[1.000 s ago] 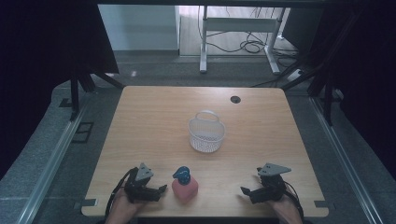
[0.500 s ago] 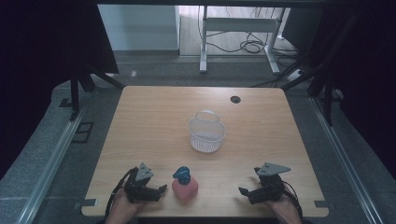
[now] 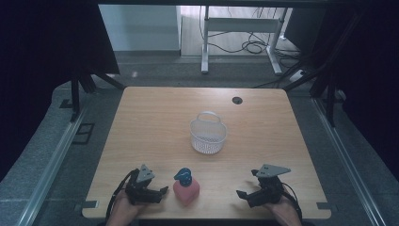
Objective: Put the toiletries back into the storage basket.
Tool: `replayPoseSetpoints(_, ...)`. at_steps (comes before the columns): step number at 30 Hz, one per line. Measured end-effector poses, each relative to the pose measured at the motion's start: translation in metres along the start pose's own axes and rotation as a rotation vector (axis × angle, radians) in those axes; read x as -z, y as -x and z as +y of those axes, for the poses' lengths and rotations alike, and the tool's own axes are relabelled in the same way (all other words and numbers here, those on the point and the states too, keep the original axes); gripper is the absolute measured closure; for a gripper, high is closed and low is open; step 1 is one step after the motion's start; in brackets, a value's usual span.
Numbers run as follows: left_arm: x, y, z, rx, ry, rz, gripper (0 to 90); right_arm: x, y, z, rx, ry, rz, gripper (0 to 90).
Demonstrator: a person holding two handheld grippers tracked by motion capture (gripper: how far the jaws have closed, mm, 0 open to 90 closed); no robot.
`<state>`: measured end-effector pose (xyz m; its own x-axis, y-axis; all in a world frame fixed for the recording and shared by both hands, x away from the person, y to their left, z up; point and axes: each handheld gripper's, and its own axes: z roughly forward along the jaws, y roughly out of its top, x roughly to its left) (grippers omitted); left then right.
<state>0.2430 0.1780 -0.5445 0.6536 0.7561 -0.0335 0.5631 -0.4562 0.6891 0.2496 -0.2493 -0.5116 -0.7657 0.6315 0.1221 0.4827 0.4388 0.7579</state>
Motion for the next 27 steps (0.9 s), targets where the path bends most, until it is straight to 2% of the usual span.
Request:
replayPoseSetpoints(11,0.000,0.000,0.000,0.001,0.000,0.000,10.4,-0.003,-0.009,0.006,0.020,-0.013,0.024,0.0)
replayPoseSetpoints(27,0.000,0.000,0.000,0.000,-0.001,0.001,10.4,-0.007,-0.022,0.023,0.048,-0.003,0.055,0.0)
